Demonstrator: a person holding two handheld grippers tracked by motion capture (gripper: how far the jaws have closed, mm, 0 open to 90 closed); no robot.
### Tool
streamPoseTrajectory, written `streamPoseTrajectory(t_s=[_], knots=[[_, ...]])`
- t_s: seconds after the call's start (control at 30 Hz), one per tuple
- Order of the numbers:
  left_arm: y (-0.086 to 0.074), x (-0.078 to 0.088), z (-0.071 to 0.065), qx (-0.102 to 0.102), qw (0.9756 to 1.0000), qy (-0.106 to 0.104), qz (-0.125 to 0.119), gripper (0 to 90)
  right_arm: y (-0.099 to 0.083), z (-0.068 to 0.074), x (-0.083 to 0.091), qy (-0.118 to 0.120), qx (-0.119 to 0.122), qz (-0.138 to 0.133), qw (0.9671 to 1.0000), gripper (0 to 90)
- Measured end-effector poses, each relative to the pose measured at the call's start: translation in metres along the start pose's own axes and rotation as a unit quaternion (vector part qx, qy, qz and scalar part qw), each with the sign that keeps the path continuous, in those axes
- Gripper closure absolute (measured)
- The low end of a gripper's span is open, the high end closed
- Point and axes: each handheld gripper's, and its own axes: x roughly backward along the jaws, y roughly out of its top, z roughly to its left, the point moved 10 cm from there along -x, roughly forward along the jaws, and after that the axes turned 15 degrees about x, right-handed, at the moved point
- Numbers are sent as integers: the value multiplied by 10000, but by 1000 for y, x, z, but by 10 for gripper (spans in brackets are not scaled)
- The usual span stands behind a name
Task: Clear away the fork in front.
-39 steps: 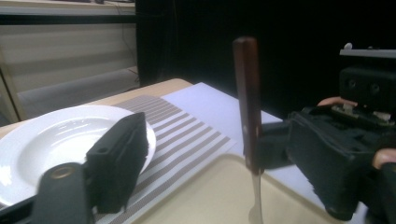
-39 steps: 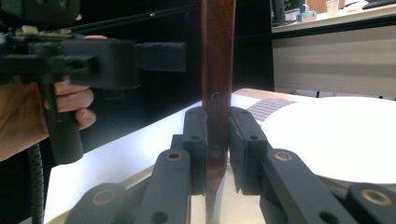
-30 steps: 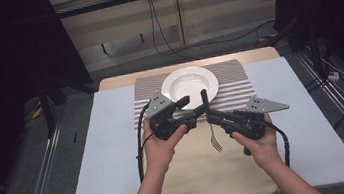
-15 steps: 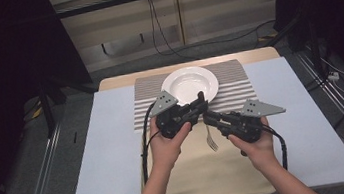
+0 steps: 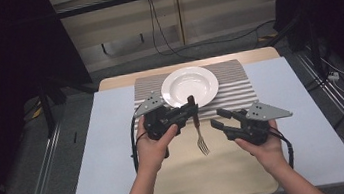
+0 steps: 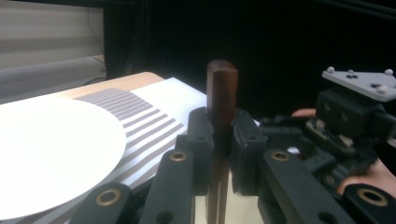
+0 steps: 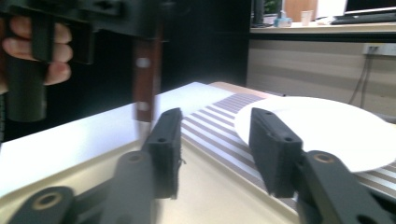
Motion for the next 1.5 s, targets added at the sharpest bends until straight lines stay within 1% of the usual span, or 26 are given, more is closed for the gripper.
streamPoseTrajectory(t_s=[0.03, 0.07, 0.13, 0.17, 0.3, 0.33, 0.37, 0.47, 0.5, 0.6, 0.7, 0.77, 0.8, 0.87, 0.97, 1.07, 1.13, 1.23, 1.33, 1.4, 1.5], knots=[[-2, 3, 2, 9, 10000, -20, 59, 800, -2, -4, 4, -52, -4, 51, 10000, 505], [-2, 3, 2, 9, 10000, -20, 59, 800, -2, -4, 4, -52, -4, 51, 10000, 505], [-3, 6, 3, 58, 9999, -29, 104, 800, -6, -7, 9, -88, 40, 122, 9999, 478], [-4, 7, 4, 71, 9999, -57, 133, 801, -8, -8, 10, -116, 55, 153, 9998, 459], [-7, 12, 7, 114, 9997, -55, 215, 802, -16, -15, 16, -221, 53, 232, 9995, 383], [-8, 13, 7, 120, 9996, -56, 236, 802, -18, -17, 17, -250, 47, 252, 9994, 359], [-8, 14, 8, 121, 9996, -46, 247, 802, -21, -19, 19, -311, 8, 278, 9991, 311], [-8, 18, 12, 121, 9996, 25, 265, 803, -22, -21, 22, -324, -50, 261, 9991, 304], [-8, 19, 13, 134, 9996, 43, 250, 804, -23, -23, 23, -364, -72, 257, 9990, 284], [-9, 24, 17, 145, 9994, 90, 292, 804, -25, -25, 25, -414, -69, 283, 9987, 270], [-9, 29, 20, 151, 9994, 127, 293, 805, -27, -26, 27, -457, -7, 342, 9984, 249], [-8, 34, 22, 211, 9994, 122, 237, 805, -29, -26, 27, -459, -32, 326, 9984, 229], [-8, 36, 24, 233, 9993, 152, 244, 805, -31, -28, 28, -492, -25, 373, 9981, 214], [-8, 39, 25, 250, 9992, 157, 274, 805, -33, -28, 29, -494, -96, 393, 9980, 209], [-9, 42, 26, 253, 9991, 144, 311, 806, -35, -29, 30, -512, -89, 422, 9978, 200], [-10, 46, 29, 258, 9989, 157, 365, 806, -38, -29, 32, -492, -28, 501, 9975, 193], [-10, 49, 31, 280, 9988, 154, 383, 806, -41, -30, 34, -501, 12, 581, 9971, 186], [-10, 56, 35, 333, 9986, 182, 370, 806, -44, -29, 36, -459, 37, 628, 9970, 174], [-12, 62, 40, 356, 9983, 231, 399, 807, -46, -30, 40, -483, 68, 679, 9965, 173], [-14, 65, 42, 373, 9980, 274, 436, 806, -47, -32, 42, -527, 33, 688, 9962, 170], [-15, 68, 45, 391, 9978, 282, 446, 807, -49, -35, 46, -566, 30, 710, 9959, 168]])
